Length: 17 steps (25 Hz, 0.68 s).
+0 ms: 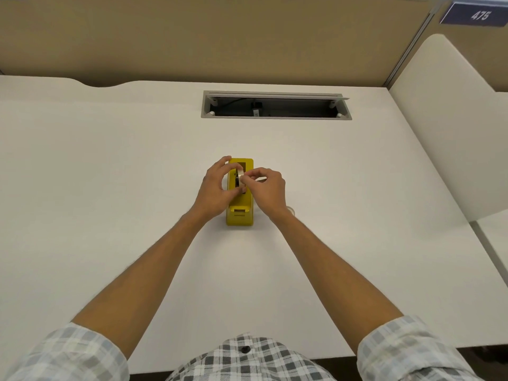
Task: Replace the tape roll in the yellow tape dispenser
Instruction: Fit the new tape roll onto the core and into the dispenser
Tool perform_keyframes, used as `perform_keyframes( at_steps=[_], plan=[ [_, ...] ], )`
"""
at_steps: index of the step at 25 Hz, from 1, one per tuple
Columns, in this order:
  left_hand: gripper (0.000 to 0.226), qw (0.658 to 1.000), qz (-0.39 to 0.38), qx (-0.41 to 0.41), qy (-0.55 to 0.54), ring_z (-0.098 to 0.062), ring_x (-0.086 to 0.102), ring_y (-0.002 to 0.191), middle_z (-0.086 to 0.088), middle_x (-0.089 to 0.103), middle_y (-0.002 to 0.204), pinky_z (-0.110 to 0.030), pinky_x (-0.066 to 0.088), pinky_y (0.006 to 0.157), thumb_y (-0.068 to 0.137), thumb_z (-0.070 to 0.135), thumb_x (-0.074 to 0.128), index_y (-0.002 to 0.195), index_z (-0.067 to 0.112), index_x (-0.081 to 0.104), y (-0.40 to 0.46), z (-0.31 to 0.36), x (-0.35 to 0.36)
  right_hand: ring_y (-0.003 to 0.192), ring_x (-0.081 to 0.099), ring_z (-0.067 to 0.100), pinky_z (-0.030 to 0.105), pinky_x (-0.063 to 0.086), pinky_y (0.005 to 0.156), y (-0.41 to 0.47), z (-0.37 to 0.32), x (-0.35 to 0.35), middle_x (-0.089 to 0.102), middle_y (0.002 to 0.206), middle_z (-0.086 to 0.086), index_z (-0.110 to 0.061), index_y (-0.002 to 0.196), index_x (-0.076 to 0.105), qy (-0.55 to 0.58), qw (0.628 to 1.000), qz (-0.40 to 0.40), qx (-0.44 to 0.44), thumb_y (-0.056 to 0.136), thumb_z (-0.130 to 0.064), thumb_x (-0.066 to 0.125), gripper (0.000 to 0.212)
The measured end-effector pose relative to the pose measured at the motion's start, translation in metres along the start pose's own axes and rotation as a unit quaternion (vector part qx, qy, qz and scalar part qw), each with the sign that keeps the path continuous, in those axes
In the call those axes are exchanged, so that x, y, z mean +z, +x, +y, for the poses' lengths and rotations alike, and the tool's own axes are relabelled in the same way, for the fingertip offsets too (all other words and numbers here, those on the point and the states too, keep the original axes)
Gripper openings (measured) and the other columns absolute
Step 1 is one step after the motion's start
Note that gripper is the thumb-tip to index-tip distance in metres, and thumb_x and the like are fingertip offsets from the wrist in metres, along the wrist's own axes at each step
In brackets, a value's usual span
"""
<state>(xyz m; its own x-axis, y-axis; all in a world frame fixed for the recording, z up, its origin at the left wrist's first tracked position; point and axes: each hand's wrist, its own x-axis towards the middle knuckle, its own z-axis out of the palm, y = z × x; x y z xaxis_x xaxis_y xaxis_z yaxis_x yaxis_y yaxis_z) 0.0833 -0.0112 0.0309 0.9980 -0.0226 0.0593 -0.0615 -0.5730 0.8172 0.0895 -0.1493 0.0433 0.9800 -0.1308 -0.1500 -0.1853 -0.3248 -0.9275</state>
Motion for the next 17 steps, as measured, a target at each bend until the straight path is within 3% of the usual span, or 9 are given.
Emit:
perform_keyframes(
  at_steps=[5, 7, 10, 17],
  plan=[
    [0.035, 1.0, 0.002, 0.003, -0.015, -0.017, 0.029, 0.141, 0.006, 0.036, 0.152, -0.042, 0.031, 0.109, 0.085, 0.038, 0.068, 0.118, 0.035, 0.057, 0.0001, 0.0, -0.0002, 0.077, 0.067, 0.01, 0.033, 0.055, 0.071, 0.0027, -0.0001, 0.0025, 0.071, 0.077, -0.007, -0.023, 0.077, 0.073, -0.012, 1.0, 0.008, -0.004, 0.077, -0.042, 0.071, 0.019],
    [0.038, 1.0, -0.003, 0.004, -0.022, -0.016, 0.029, 0.141, 0.006, 0.035, 0.152, -0.043, 0.033, 0.11, 0.088, 0.038, 0.064, 0.124, 0.033, 0.054, 0.0004, -0.0006, -0.0012, 0.078, 0.067, 0.011, 0.034, 0.056, 0.073, 0.0025, -0.0004, 0.0027, 0.071, 0.078, -0.007, -0.024, 0.076, 0.074, -0.017, 1.0, 0.008, -0.005, 0.078, -0.041, 0.071, 0.017],
    [0.048, 1.0, -0.018, 0.006, -0.01, -0.015, 0.027, 0.141, 0.007, 0.032, 0.153, -0.044, 0.034, 0.111, 0.092, 0.035, 0.059, 0.138, 0.028, 0.047, 0.0008, -0.0024, -0.0045, 0.077, 0.067, 0.012, 0.034, 0.055, 0.073, 0.001, 0.0012, 0.0027, 0.07, 0.075, -0.01, -0.026, 0.074, 0.074, -0.02, 1.0, 0.01, -0.007, 0.077, -0.036, 0.071, 0.011],
    [0.045, 0.999, -0.017, 0.024, 0.018, -0.018, 0.027, 0.142, 0.004, 0.032, 0.155, -0.038, 0.028, 0.11, 0.09, 0.035, 0.062, 0.133, 0.026, 0.053, -0.0045, -0.0008, -0.0048, 0.075, 0.065, 0.006, 0.027, 0.049, 0.066, -0.0025, -0.0005, 0.0056, 0.068, 0.066, -0.016, -0.029, 0.07, 0.071, -0.008, 0.999, 0.031, 0.004, 0.075, -0.039, 0.069, 0.012]
  ],
)
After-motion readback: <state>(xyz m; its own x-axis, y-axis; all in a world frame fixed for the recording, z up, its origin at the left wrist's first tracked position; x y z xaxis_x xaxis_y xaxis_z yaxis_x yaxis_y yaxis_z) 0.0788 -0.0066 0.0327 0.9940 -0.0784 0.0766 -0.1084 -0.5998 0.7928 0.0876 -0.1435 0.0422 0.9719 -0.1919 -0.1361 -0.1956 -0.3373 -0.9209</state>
